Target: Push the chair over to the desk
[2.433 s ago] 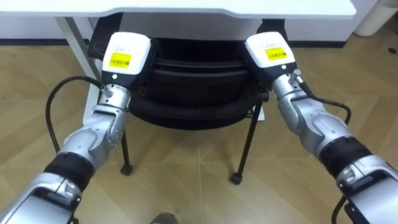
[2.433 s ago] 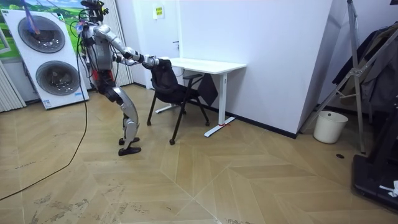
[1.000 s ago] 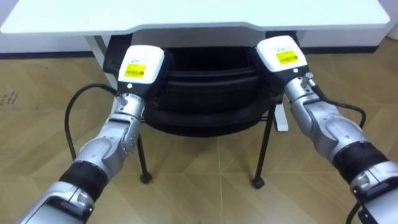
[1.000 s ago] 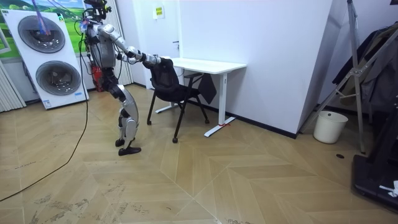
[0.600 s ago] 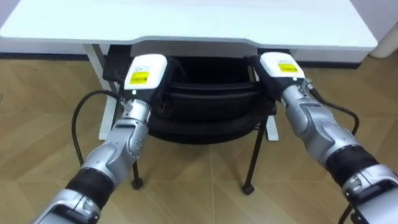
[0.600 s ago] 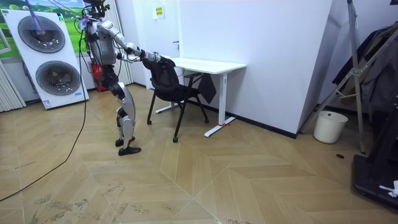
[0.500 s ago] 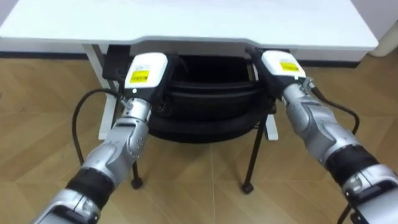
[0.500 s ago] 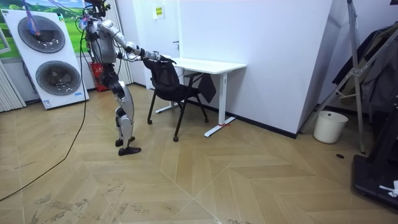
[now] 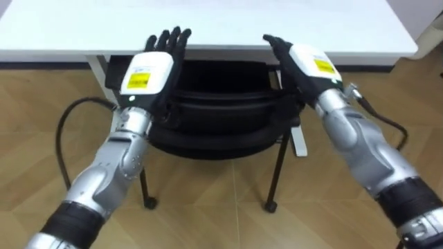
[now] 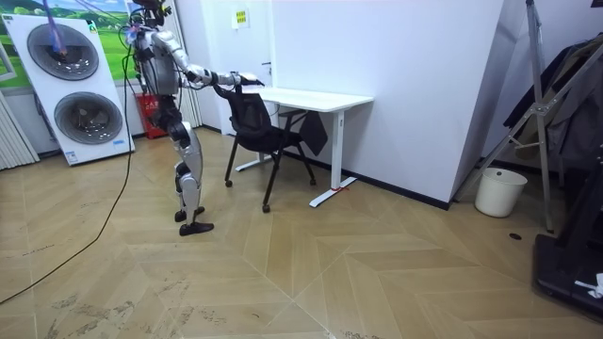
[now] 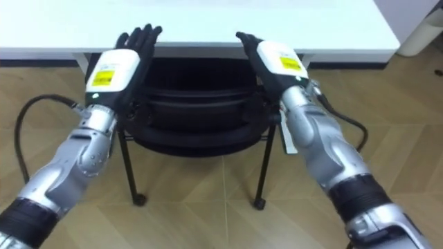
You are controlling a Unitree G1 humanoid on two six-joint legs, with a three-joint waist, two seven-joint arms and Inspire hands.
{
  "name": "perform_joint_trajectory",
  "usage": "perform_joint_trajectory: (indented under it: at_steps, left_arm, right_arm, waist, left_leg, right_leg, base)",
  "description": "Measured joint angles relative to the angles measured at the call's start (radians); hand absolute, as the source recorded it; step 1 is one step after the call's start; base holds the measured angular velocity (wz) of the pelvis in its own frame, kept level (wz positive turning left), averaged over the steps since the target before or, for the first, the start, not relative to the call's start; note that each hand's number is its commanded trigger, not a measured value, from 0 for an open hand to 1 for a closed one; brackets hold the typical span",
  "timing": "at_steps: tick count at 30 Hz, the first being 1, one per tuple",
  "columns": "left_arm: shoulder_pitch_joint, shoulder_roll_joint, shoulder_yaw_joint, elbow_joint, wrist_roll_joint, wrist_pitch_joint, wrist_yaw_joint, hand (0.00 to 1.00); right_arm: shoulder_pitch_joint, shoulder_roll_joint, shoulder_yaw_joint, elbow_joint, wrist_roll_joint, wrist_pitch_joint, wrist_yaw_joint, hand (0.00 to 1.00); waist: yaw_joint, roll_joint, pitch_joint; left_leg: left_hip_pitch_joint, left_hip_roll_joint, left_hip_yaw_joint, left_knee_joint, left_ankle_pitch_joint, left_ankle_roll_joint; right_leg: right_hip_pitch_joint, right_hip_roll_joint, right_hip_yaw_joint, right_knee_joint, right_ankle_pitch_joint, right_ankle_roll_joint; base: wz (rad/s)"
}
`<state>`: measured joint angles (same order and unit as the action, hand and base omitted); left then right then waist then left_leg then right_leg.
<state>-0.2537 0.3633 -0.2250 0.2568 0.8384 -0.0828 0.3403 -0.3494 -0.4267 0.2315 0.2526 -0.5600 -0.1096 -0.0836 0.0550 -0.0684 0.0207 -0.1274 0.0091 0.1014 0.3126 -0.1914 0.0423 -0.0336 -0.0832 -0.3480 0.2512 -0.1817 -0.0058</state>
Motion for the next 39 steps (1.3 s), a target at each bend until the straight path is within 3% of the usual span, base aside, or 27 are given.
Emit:
perform_joint_trajectory:
  at_steps: [1, 4, 5, 6, 7, 9, 10, 12, 14, 15, 16, 18, 19, 21, 22, 24, 26, 28, 30, 34, 36, 37, 39]
  left_arm:
    - [0.046, 0.016, 0.04, -0.044, -0.005, -0.012, 0.0, 0.0]
    - [0.139, 0.049, 0.118, -0.161, -0.058, -0.04, 0.0, 0.0]
    - [0.17, 0.071, 0.186, -0.245, -0.13, -0.083, 0.021, 0.0]
    - [0.181, 0.081, 0.263, -0.301, -0.214, -0.115, 0.087, 0.0]
    - [0.184, 0.078, 0.306, -0.32, -0.247, -0.128, 0.121, 0.0]
    - [0.251, 0.065, 0.506, -0.36, -0.37, -0.201, 0.226, 0.0]
    - [0.276, 0.061, 0.554, -0.367, -0.402, -0.214, 0.245, 0.0]
    - [0.391, 0.024, 0.734, -0.385, -0.569, -0.246, 0.307, 0.0]
    - [0.488, -0.009, 0.845, -0.387, -0.721, -0.247, 0.345, 0.0]
    - [0.544, -0.03, 0.902, -0.387, -0.837, -0.247, 0.367, 0.0]
    - [0.585, -0.052, 0.94, -0.382, -0.958, -0.247, 0.391, 0.0]
    - [0.639, -0.079, 0.972, -0.346, -1.098, -0.248, 0.416, 0.0]
    - [0.659, -0.088, 0.975, -0.326, -1.14, -0.248, 0.42, 0.0]
    - [0.718, -0.147, 0.978, -0.213, -1.267, -0.245, 0.419, 0.0]
    - [0.732, -0.159, 0.977, -0.175, -1.3, -0.245, 0.416, 0.0]
    - [0.748, -0.18, 0.97, 0.032, -1.402, -0.24, 0.389, 0.0]
    - [0.771, -0.194, 0.932, 0.2, -1.473, -0.235, 0.36, 0.0]
    - [0.775, -0.197, 0.887, 0.389, -1.543, -0.222, 0.315, 0.0]
    - [0.774, -0.22, 0.875, 0.595, -1.599, -0.202, 0.26, 0.0]
    - [0.774, -0.254, 0.845, 0.822, -1.591, -0.156, 0.159, 0.0]
    - [0.753, -0.258, 0.823, 0.922, -1.576, -0.095, 0.067, 0.0]
    - [0.746, -0.258, 0.815, 0.943, -1.562, -0.083, 0.045, 0.0]
    - [0.736, -0.26, 0.746, 0.988, -1.499, -0.03, -0.034, 0.0]
  right_arm:
    - [0.045, -0.018, -0.079, -0.081, 0.025, -0.027, -0.026, 0.0]
    - [0.074, -0.067, -0.251, -0.183, 0.174, -0.059, -0.132, 0.0]
    - [0.105, -0.09, -0.359, -0.247, 0.259, -0.069, -0.192, 0.0]
    - [0.133, -0.097, -0.439, -0.287, 0.338, -0.094, -0.255, 0.0]
    - [0.147, -0.094, -0.471, -0.301, 0.368, -0.11, -0.277, 0.0]
    - [0.232, -0.091, -0.594, -0.342, 0.468, -0.165, -0.311, 0.0]
    - [0.262, -0.091, -0.629, -0.354, 0.503, -0.175, -0.317, 0.0]
    - [0.374, -0.079, -0.778, -0.4, 0.678, -0.182, -0.372, 0.0]
    - [0.444, -0.069, -0.878, -0.411, 0.808, -0.188, -0.423, 0.0]
    - [0.493, -0.063, -0.945, -0.409, 0.9, -0.187, -0.453, 0.0]
    - [0.537, -0.056, -1.001, -0.395, 1.011, -0.191, -0.471, 0.0]
    - [0.607, -0.026, -1.052, -0.329, 1.138, -0.202, -0.48, 0.0]
    - [0.634, -0.011, -1.062, -0.302, 1.177, -0.2, -0.479, 0.0]
    - [0.726, 0.088, -1.09, -0.207, 1.325, -0.179, -0.472, 0.0]
    - [0.754, 0.111, -1.089, -0.173, 1.354, -0.18, -0.469, 0.0]
    - [0.835, 0.192, -1.075, 0.013, 1.45, -0.171, -0.428, 0.0]
    - [0.857, 0.235, -1.05, 0.211, 1.514, -0.165, -0.383, 0.0]
    - [0.858, 0.26, -1.031, 0.434, 1.59, -0.143, -0.342, 0.0]
    - [0.853, 0.313, -1.031, 0.648, 1.638, -0.127, -0.303, 0.0]
    - [0.826, 0.331, -0.99, 0.919, 1.623, -0.081, -0.233, 0.0]
    - [0.794, 0.33, -0.962, 1.008, 1.622, -0.036, -0.181, 0.0]
    - [0.782, 0.328, -0.954, 1.028, 1.614, -0.029, -0.167, 0.0]
    - [0.727, 0.325, -0.886, 1.072, 1.579, 0.013, -0.125, 0.0]
  waist:
    - [-0.01, 0.001, -0.0004]
    - [-0.022, 0.005, -0.0028]
    - [-0.025, 0.01, -0.0077]
    - [-0.03, 0.016, -0.018]
    - [-0.029, 0.021, -0.0243]
    - [-0.032, 0.049, -0.0433]
    - [-0.036, 0.056, -0.0462]
    - [-0.045, 0.062, -0.044]
    - [-0.05, 0.066, -0.0421]
    - [-0.054, 0.062, -0.039]
    - [-0.058, 0.058, -0.0303]
    - [-0.057, 0.051, -0.0244]
    - [-0.058, 0.047, -0.0255]
    - [-0.053, 0.047, -0.0273]
    - [-0.05, 0.047, -0.0269]
    - [-0.042, 0.046, -0.0274]
    - [-0.046, 0.044, -0.0273]
    - [-0.049, 0.05, -0.0368]
    - [-0.064, 0.06, -0.0428]
    - [-0.099, 0.067, -0.0443]
    - [-0.11, 0.066, -0.0441]
    - [-0.108, 0.066, -0.0441]
    - [-0.108, 0.067, -0.0434]
  left_leg:
    - [0.002, -0.002, -0.007, -0.004, 0.0, 0.0]
    - [0.016, -0.002, -0.011, -0.011, 0.0, 0.0]
    - [0.018, -0.003, -0.02, -0.015, 0.0, 0.0]
    - [0.035, -0.004, -0.021, -0.031, 0.0, 0.0]
    - [0.051, -0.005, -0.02, -0.041, 0.0, 0.0]
    - [0.129, -0.007, -0.005, -0.088, 0.0, 0.0]
    - [0.145, -0.008, -0.004, -0.1, 0.0, 0.0]
    - [0.191, -0.012, 0.011, -0.131, 0.0, -0.001]
    - [0.202, -0.014, 0.023, -0.141, 0.0, -0.001]
    - [0.201, -0.016, 0.027, -0.143, 0.0, -0.001]
    - [0.197, -0.017, 0.027, -0.143, 0.0, -0.001]
    - [0.188, -0.017, 0.028, -0.144, -0.002, -0.001]
    - [0.186, -0.016, 0.027, -0.144, -0.006, 0.0]
    - [0.177, -0.016, 0.029, -0.138, -0.013, 0.004]
    - [0.175, -0.016, 0.028, -0.133, -0.016, 0.006]
    - [0.172, -0.019, 0.028, -0.122, -0.022, 0.009]
    - [0.172, -0.022, 0.03, -0.12, -0.024, 0.012]
    - [0.173, -0.023, 0.031, -0.119, -0.027, 0.013]
    - [0.174, -0.024, 0.031, -0.109, -0.037, 0.01]
    - [0.173, -0.024, 0.031, -0.097, -0.039, 0.012]
    - [0.171, -0.024, 0.031, -0.089, -0.04, 0.013]
    - [0.171, -0.025, 0.03, -0.088, -0.039, 0.012]
    - [0.172, -0.025, 0.028, -0.078, -0.04, 0.013]
  right_leg:
    - [0.008, 0.002, -0.006, -0.009, 0.002, 0.001]
    - [0.034, 0.015, -0.003, -0.044, 0.014, 0.003]
    - [0.048, 0.019, 0.011, -0.07, 0.023, 0.006]
    - [0.064, 0.019, 0.032, -0.087, 0.027, 0.009]
    - [0.075, 0.02, 0.044, -0.091, 0.027, 0.009]
    - [0.127, 0.026, 0.07, -0.102, 0.029, 0.012]
    - [0.137, 0.027, 0.07, -0.102, 0.029, 0.013]
    - [0.16, 0.024, 0.087, -0.1, 0.019, 0.028]
    - [0.164, 0.021, 0.099, -0.1, 0.015, 0.035]
    - [0.159, 0.02, 0.097, -0.1, 0.013, 0.038]
    - [0.156, 0.019, 0.098, -0.1, 0.012, 0.038]
    - [0.149, 0.02, 0.098, -0.098, 0.011, 0.038]
    - [0.145, 0.021, 0.099, -0.097, 0.011, 0.038]
    - [0.135, 0.019, 0.105, -0.083, 0.008, 0.038]
    - [0.134, 0.018, 0.107, -0.079, 0.007, 0.039]
    - [0.129, 0.014, 0.118, -0.076, 0.006, 0.04]
    - [0.13, 0.011, 0.125, -0.076, 0.006, 0.04]
    - [0.134, 0.008, 0.129, -0.069, 0.006, 0.041]
    - [0.136, 0.007, 0.136, -0.061, 0.001, 0.048]
    - [0.136, -0.001, 0.137, -0.045, -0.002, 0.049]
    - [0.137, -0.002, 0.147, -0.044, -0.003, 0.048]
    - [0.138, -0.001, 0.156, -0.045, -0.003, 0.048]
    - [0.145, -0.001, 0.159, -0.046, -0.003, 0.048]
  base:
    - [0.09]
    - [0.05]
    - [0.14]
    - [0.13]
    - [0.0]
    - [-0.25]
    - [-0.21]
    - [-0.17]
    - [-0.21]
    - [-0.14]
    - [-0.06]
    - [-0.02]
    - [-0.06]
    - [-0.05]
    - [0.0]
    - [0.0]
    - [0.0]
    - [0.0]
    - [0.0]
    - [0.0]
    - [0.0]
    - [-0.05]
    - [0.0]
